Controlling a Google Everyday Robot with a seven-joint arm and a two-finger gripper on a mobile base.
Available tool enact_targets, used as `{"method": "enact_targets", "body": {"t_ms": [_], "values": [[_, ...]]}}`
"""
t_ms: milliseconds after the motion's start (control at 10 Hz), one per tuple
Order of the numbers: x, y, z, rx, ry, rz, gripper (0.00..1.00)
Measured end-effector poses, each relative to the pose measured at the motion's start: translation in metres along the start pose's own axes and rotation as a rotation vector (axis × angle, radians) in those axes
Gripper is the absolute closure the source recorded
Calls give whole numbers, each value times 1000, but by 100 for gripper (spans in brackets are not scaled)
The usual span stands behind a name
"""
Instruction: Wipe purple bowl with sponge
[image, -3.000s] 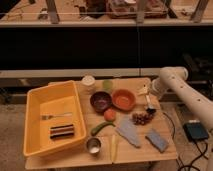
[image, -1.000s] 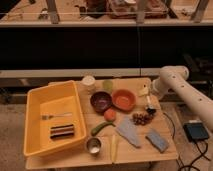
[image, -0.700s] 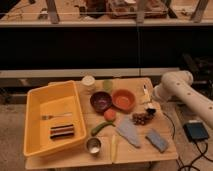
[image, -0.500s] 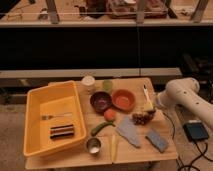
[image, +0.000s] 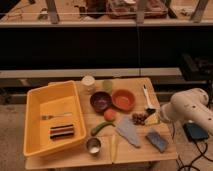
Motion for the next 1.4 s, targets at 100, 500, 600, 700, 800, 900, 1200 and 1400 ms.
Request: {"method": "enact_targets", "body": {"t_ms": [100,500,600,700,800,900,1200,1400], "values": [[1,-1,0,1,0,-3,26],[3,-10,24,-40,-60,-48,26],[-4,-10,41,-58,-91,-69,26],[-10,-8,55,-74,-115,-85,26],[-19,-10,75,-86,-153,-108,26],[-25,-8,84,-93,-171,-112,26],[-40,3,88,-115,-202,-111,26],[-48,5,88,-123,-209,-131,26]]}}
